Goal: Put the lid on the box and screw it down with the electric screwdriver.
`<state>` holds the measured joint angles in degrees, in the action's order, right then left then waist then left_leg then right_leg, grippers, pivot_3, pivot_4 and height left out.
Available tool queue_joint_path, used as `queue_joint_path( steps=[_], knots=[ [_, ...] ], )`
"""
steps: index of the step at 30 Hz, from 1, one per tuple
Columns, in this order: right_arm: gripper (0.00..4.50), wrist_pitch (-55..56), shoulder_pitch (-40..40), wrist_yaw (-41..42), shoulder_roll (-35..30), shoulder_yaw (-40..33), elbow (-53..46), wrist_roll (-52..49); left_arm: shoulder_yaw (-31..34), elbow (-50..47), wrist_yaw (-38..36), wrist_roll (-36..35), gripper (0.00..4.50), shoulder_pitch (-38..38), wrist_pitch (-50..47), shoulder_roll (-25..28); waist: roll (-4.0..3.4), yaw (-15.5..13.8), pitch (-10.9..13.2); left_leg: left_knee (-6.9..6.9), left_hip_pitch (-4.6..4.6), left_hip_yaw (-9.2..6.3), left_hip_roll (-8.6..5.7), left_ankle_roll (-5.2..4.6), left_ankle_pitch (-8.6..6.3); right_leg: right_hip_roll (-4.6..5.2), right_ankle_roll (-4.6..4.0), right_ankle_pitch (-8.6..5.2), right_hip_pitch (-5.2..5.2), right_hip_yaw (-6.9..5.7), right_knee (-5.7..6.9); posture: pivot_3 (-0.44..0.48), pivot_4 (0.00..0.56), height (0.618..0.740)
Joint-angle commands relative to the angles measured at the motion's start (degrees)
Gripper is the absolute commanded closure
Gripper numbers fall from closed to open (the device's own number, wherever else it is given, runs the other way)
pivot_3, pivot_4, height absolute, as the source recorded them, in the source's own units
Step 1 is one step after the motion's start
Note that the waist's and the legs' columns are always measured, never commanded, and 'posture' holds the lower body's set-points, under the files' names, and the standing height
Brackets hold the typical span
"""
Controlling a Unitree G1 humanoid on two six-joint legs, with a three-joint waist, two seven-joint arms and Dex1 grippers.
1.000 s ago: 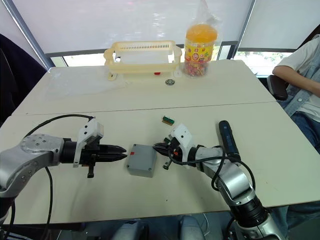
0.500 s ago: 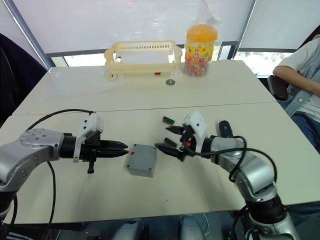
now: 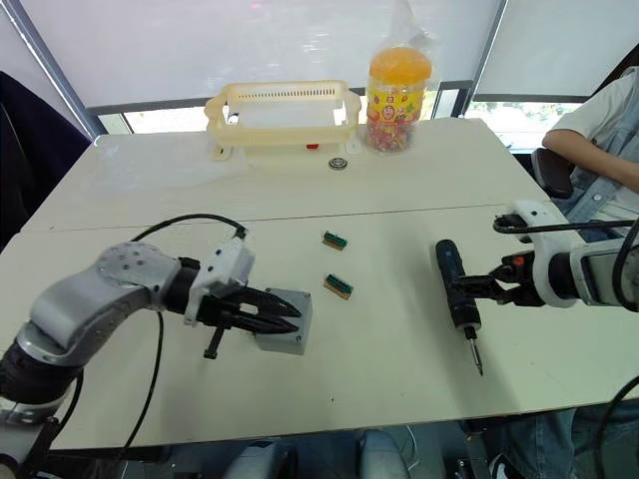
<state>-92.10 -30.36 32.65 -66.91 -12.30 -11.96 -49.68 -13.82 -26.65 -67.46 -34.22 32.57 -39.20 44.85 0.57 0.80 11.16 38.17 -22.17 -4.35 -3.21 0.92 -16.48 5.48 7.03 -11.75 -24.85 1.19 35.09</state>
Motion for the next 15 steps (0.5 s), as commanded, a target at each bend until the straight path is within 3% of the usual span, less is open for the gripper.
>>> queue_joint_path(
  steps=[1,10,15],
  knots=[
    [0.04,-0.4,0.3,-1.4,-3.9,2.4,2.8,-5.7,-1.3,-1.5,0.7,1.6,3.74,0.3,2.3,-1.9,0.00,-0.1,0.0,0.01,-0.01,0.00,0.00,0.00,0.00,0.00,0.00,0.00,0.00,0.00,-0.01,0.000,0.150,0.740],
    [0.04,-0.4,-2.0,-6.1,-7.2,12.3,12.4,-11.4,-1.8,-4.3,4.8,2.2,3.74,-2.9,1.2,-5.2,0.00,-0.1,0.0,0.05,-0.05,-0.01,0.00,-0.01,0.00,0.02,0.02,0.01,0.00,0.00,-0.01,0.000,0.150,0.740],
    [0.04,-0.4,-7.0,-7.1,-4.6,17.6,17.9,-9.2,-1.7,-7.3,7.0,2.0,3.74,-4.6,-0.3,-5.0,0.00,-0.1,0.0,0.05,-0.04,-0.01,-0.01,-0.01,0.00,0.01,0.03,0.01,-0.02,0.00,-0.01,0.000,0.150,0.740]
  ],
)
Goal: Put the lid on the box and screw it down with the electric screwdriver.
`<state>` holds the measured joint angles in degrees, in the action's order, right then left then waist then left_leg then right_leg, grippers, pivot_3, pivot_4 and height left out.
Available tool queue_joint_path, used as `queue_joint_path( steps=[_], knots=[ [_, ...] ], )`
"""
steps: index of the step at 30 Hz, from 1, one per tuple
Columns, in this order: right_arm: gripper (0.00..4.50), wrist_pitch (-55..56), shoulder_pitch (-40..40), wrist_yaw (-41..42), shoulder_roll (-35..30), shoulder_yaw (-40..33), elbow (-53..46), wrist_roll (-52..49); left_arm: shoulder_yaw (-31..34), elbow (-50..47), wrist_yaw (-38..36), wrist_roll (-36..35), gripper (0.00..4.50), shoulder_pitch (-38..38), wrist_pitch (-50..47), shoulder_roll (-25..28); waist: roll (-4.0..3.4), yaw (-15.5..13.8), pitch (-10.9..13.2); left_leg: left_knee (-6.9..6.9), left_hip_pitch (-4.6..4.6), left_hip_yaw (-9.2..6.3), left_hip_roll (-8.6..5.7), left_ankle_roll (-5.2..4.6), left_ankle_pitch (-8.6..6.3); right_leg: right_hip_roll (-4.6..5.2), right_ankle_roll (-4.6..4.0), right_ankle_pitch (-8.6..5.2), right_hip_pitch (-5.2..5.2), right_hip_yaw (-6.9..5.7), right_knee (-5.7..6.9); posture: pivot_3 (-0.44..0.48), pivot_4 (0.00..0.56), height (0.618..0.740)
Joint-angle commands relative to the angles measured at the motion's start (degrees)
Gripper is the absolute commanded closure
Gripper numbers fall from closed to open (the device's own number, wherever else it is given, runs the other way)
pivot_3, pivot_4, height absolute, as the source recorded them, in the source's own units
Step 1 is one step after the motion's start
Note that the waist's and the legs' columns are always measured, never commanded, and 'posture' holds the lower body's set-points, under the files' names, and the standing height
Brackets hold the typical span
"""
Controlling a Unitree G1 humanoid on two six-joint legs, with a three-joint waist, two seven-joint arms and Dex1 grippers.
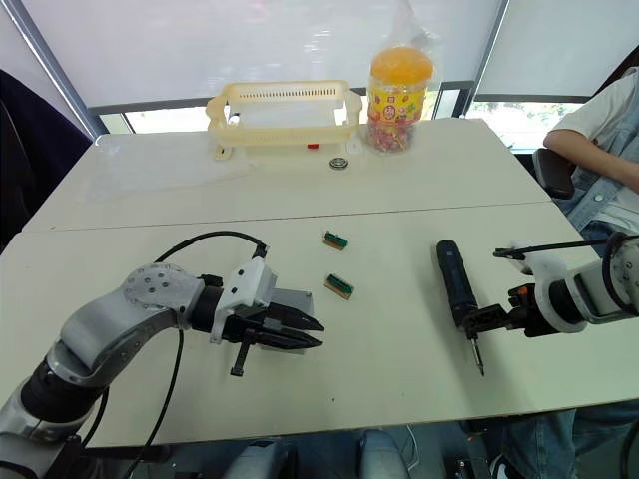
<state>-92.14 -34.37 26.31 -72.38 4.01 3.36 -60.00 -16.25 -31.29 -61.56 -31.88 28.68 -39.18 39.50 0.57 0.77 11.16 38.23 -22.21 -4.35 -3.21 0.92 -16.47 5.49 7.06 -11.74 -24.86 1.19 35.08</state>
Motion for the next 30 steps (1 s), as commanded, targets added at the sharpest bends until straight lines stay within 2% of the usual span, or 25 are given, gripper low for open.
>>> queue_joint_path(
  steps=[1,5,10,13,17,20,23,27,28,30],
  knots=[
    [0.04,-0.4,-4.1,-1.2,1.8,2.1,4.0,1.8,0.6,-2.9,1.4,0.0,3.74,-1.0,-0.5,0.5,0.00,0.0,0.0,0.00,0.00,0.00,0.00,0.00,0.00,-0.01,0.00,0.00,0.00,0.00,0.00,0.000,0.150,0.740],
    [0.04,-0.4,-7.9,-1.3,4.4,5.5,7.9,4.6,0.8,-3.5,2.6,0.2,3.74,-1.4,-1.2,1.0,0.00,-0.1,0.0,0.00,0.00,0.00,-0.03,0.00,0.00,-0.03,0.00,0.00,0.01,0.00,0.00,0.000,0.150,0.740],
    [0.04,-0.4,-8.4,-0.4,6.0,9.5,8.4,7.4,1.5,-3.0,4.0,0.0,3.74,-1.5,-2.0,1.2,0.01,-0.2,0.0,0.01,-0.04,-0.05,-0.03,0.00,0.00,-0.02,0.00,0.00,0.00,-0.01,-0.01,0.000,0.150,0.740],
    [0.89,-0.4,-7.9,-0.9,7.8,10.4,7.3,11.0,1.4,-2.2,4.6,0.2,3.74,-1.2,-1.9,0.9,0.09,-0.2,-0.1,0.02,-0.03,-0.05,-0.04,0.00,0.00,-0.03,0.00,0.00,0.01,-0.01,-0.01,0.000,0.150,0.740],
    [2.70,-0.4,-7.0,-1.9,11.1,9.0,6.4,14.1,1.9,-1.0,4.9,0.2,3.74,-1.2,-1.7,1.3,0.34,-0.1,-0.2,0.02,0.06,-0.07,-0.04,0.00,0.00,-0.04,0.00,0.00,0.11,-0.02,-0.01,0.000,0.150,0.740],
    [2.79,-0.4,-7.6,-3.5,15.3,2.9,8.3,15.3,3.3,0.9,4.1,0.4,3.74,-1.6,-1.2,2.7,0.91,0.3,-0.5,0.02,0.32,-0.09,-0.02,0.00,0.00,-0.10,-0.01,0.00,0.33,-0.02,-0.05,0.000,0.150,0.740],
    [2.79,2.9,-10.9,-5.7,20.7,-11.5,8.9,15.1,7.5,3.9,2.8,-1.4,3.74,-1.3,-1.9,4.8,0.79,0.7,-0.4,-0.01,0.68,-0.02,0.04,-0.01,-0.01,-0.17,-0.17,-0.06,0.57,0.20,-0.10,0.000,0.150,0.740],
    [2.79,14.5,-9.5,-7.6,27.4,-25.9,-6.4,12.1,12.3,8.6,1.7,-4.5,3.74,-0.6,-3.6,6.1,0.06,0.2,-0.1,-0.04,0.56,0.02,0.03,-0.01,0.00,-0.19,-0.01,0.02,0.31,0.25,0.07,0.000,0.150,0.740],
    [2.79,15.9,-9.2,-7.8,29.3,-27.0,-9.4,11.6,13.0,9.7,0.9,-4.9,3.74,-0.4,-3.5,6.4,0.03,0.2,-0.1,-0.07,0.45,0.00,0.02,-0.01,0.00,-0.19,0.00,0.02,0.17,0.24,0.20,0.000,0.150,0.740],
    [2.79,26.2,-3.5,-5.5,34.6,-25.5,-23.4,11.9,13.8,11.5,0.0,-5.7,3.74,0.1,-4.5,7.0,0.10,-0.1,-0.1,-0.08,0.13,-0.08,0.06,0.00,0.00,-0.28,0.00,0.02,-0.10,0.15,0.23,0.000,0.150,0.740]
  ],
)
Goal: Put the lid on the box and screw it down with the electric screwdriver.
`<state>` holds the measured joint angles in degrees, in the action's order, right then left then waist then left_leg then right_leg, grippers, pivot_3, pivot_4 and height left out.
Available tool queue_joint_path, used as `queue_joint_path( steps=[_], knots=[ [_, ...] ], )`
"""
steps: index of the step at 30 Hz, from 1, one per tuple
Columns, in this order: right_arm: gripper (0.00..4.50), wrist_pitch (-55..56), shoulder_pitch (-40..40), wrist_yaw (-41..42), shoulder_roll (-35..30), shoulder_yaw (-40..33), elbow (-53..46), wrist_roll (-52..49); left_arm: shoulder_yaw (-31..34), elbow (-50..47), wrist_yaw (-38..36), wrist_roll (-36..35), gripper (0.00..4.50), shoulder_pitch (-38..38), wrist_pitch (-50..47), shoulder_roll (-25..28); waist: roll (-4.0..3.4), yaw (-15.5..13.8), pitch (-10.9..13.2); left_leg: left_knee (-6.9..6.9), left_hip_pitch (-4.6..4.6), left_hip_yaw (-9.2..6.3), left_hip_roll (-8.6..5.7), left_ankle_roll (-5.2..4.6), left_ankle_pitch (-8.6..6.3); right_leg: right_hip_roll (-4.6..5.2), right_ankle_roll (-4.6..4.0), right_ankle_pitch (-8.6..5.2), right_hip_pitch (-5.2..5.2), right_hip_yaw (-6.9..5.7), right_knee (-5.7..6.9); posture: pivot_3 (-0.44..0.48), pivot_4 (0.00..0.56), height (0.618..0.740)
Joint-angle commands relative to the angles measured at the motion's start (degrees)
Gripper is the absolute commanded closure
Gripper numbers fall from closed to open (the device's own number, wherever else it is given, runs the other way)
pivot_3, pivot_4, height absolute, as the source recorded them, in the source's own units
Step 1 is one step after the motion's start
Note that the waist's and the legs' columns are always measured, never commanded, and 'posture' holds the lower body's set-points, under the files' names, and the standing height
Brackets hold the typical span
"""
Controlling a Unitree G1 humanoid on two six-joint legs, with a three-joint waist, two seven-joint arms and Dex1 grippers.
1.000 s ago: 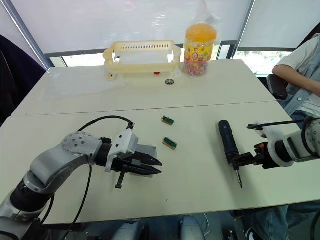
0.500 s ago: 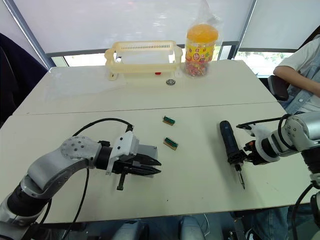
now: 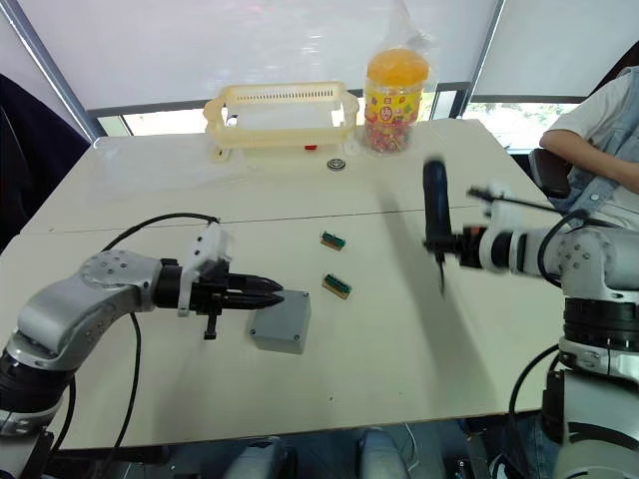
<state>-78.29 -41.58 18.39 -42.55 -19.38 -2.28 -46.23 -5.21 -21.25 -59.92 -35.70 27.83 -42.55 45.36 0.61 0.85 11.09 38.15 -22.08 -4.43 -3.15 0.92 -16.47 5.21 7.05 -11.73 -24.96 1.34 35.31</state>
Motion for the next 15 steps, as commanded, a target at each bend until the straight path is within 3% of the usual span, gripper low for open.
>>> queue_joint_path(
  steps=[1,5,7,8,9,11,15],
  knots=[
    [2.79,17.2,6.4,3.0,7.6,-0.4,-23.5,-1.0,2.9,2.4,-2.2,-2.1,3.74,1.2,-1.4,1.4,0.08,-0.1,-0.1,-0.01,-0.22,-0.09,0.03,0.00,0.00,-0.04,0.00,0.00,-0.18,-0.11,-0.04,0.000,0.150,0.740],
    [2.79,34.4,16.2,2.1,19.9,6.8,-32.6,5.9,1.4,2.8,-3.0,-0.6,3.74,1.4,-1.2,2.2,0.09,0.0,-0.1,-0.06,-0.36,-0.23,0.04,0.05,0.02,-0.02,-0.01,0.00,-0.38,-0.03,-0.06,0.000,0.150,0.740],
    [2.79,40.0,21.2,4.8,22.7,13.8,-34.1,9.4,0.3,2.1,-2.3,0.3,3.74,2.1,-1.3,1.6,0.08,-0.1,-0.1,0.02,-0.36,-0.17,-0.01,0.15,0.08,0.15,0.01,0.01,-0.35,0.04,-0.03,0.000,0.150,0.740],
    [2.79,41.4,22.3,4.6,23.8,15.9,-34.2,10.7,0.2,1.9,-2.5,0.2,4.24,2.2,-1.4,1.7,0.08,-0.3,-0.1,0.06,-0.36,-0.18,-0.11,0.15,0.08,0.25,0.01,0.02,-0.29,0.03,-0.02,0.000,0.150,0.740],
    [2.79,42.2,23.0,3.5,25.2,17.1,-33.9,11.6,0.0,1.7,-3.0,0.3,4.47,2.3,-1.3,1.9,0.09,-0.3,-0.1,0.11,-0.31,-0.16,-0.18,0.14,0.10,0.32,0.05,0.04,-0.18,0.03,-0.05,0.000,0.150,0.740],
    [2.79,43.9,23.8,0.7,29.8,17.3,-33.0,10.8,-0.5,1.7,-3.7,0.9,4.47,2.5,-0.8,2.3,0.09,-0.1,-0.1,0.16,-0.29,-0.18,-0.18,0.15,0.12,0.31,0.05,0.05,-0.14,0.03,-0.06,0.000,0.150,0.740],
    [2.79,48.6,25.2,1.4,32.0,20.7,-31.3,14.9,-1.3,2.5,-2.6,2.8,4.47,2.8,0.8,1.0,0.08,0.0,-0.1,0.04,-0.27,-0.25,-0.12,0.25,0.17,0.19,0.03,0.04,-0.30,0.00,0.14,0.000,0.150,0.740]
  ],
)
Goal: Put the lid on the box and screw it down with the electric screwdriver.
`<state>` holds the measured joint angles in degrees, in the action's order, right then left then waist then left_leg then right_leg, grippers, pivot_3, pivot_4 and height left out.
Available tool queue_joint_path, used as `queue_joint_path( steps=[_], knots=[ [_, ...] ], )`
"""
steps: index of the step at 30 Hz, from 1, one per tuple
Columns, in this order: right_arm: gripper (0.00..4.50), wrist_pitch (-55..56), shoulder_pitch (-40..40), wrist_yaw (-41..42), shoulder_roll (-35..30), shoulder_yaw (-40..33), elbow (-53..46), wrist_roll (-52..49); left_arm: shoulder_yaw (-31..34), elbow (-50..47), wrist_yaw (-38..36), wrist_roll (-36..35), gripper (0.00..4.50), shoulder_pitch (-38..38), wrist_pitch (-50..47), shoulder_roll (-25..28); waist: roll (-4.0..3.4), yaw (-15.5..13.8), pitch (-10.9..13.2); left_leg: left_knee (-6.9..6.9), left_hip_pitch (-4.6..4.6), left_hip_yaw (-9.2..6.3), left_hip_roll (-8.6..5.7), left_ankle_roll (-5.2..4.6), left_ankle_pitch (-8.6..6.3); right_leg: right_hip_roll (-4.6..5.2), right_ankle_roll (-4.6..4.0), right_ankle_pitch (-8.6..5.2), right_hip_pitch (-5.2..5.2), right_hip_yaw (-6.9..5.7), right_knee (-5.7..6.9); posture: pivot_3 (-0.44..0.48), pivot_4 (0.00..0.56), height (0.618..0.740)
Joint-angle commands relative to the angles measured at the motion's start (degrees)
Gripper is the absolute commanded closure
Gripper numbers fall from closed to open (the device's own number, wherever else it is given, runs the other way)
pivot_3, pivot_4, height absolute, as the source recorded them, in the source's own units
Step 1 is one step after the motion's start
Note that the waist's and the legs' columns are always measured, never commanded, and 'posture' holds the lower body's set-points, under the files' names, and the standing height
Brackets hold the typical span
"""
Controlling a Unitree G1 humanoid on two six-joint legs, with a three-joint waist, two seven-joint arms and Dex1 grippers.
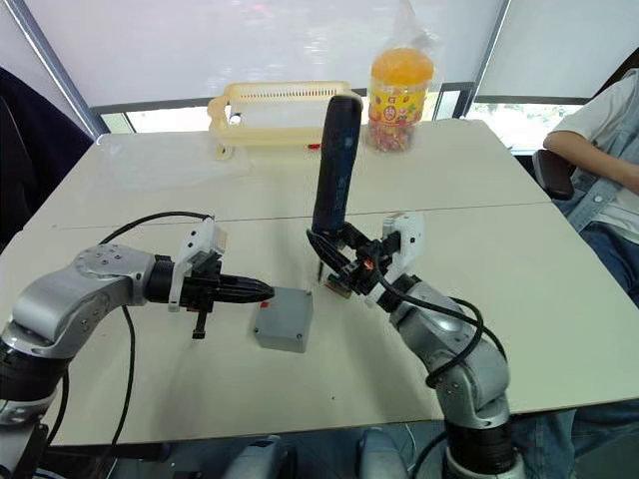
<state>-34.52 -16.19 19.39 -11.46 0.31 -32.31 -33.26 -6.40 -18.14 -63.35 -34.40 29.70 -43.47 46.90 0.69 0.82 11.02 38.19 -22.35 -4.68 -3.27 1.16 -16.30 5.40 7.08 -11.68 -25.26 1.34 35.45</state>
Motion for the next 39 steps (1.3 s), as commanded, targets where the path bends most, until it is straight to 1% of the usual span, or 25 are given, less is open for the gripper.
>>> queue_joint_path(
  steps=[1,2,5,8,11,15,28,39],
  knots=[
    [2.79,5.8,-0.1,0.3,1.6,1.3,-0.8,2.4,-0.6,-0.5,1.0,2.3,4.47,0.8,2.4,-0.7,0.00,0.0,0.0,-0.02,0.00,0.00,-0.01,0.06,0.03,-0.04,-0.01,0.00,-0.01,-0.01,-0.01,0.000,0.150,0.740],
    [2.79,6.5,-0.2,0.1,2.0,1.5,-0.4,2.7,-0.8,-0.5,0.9,2.9,4.47,0.6,2.8,-0.8,0.00,0.1,0.0,-0.03,0.00,0.00,0.00,0.07,0.04,-0.07,-0.01,0.00,-0.02,-0.01,0.00,0.000,0.150,0.740],
    [2.79,8.1,0.0,0.6,2.7,2.4,0.5,3.5,-1.2,-0.7,1.8,3.5,3.65,0.2,2.9,-1.6,0.00,0.2,0.0,-0.04,0.00,0.01,0.01,0.09,0.05,-0.10,-0.05,0.02,-0.05,0.00,0.02,0.000,0.150,0.740],
    [2.79,9.0,0.5,1.0,3.0,3.5,1.0,3.9,-2.9,-1.1,1.9,5.4,2.20,-0.8,4.0,-2.2,0.00,0.2,0.0,-0.04,0.00,0.00,0.02,0.09,0.05,-0.12,-0.06,0.02,-0.05,0.00,0.02,0.000,0.150,0.740],
    [2.79,9.0,1.5,1.4,3.3,4.8,1.3,3.6,-3.7,-1.8,2.1,5.2,2.20,-1.9,4.2,-3.5,0.00,0.2,0.0,-0.04,0.00,0.01,0.03,0.09,0.05,-0.12,-0.06,0.02,-0.05,0.01,0.01,0.000,0.150,0.740],
    [2.79,9.2,2.3,2.0,3.0,5.8,1.3,3.9,-4.2,-2.1,1.3,6.5,2.20,-3.6,5.8,-2.9,0.00,0.2,0.0,-0.04,0.00,0.00,0.03,0.09,0.05,-0.12,-0.06,0.02,-0.05,0.01,0.02,0.000,0.150,0.740],
    [2.79,11.0,3.2,2.3,3.2,8.0,2.9,7.1,-6.2,1.7,0.6,10.7,2.20,-5.4,10.2,-4.5,0.00,0.1,0.0,-0.04,0.00,0.00,0.03,0.09,0.05,-0.12,-0.07,0.02,-0.04,0.00,0.01,0.000,0.150,0.740],
    [2.79,12.7,3.5,2.9,3.1,7.9,4.6,8.8,-7.4,-4.3,4.1,8.8,2.20,-1.3,1.0,-6.8,0.00,0.1,0.0,-0.04,0.01,0.00,0.02,0.09,0.05,-0.12,-0.06,0.03,-0.03,0.00,0.02,0.000,0.150,0.740]
  ],
)
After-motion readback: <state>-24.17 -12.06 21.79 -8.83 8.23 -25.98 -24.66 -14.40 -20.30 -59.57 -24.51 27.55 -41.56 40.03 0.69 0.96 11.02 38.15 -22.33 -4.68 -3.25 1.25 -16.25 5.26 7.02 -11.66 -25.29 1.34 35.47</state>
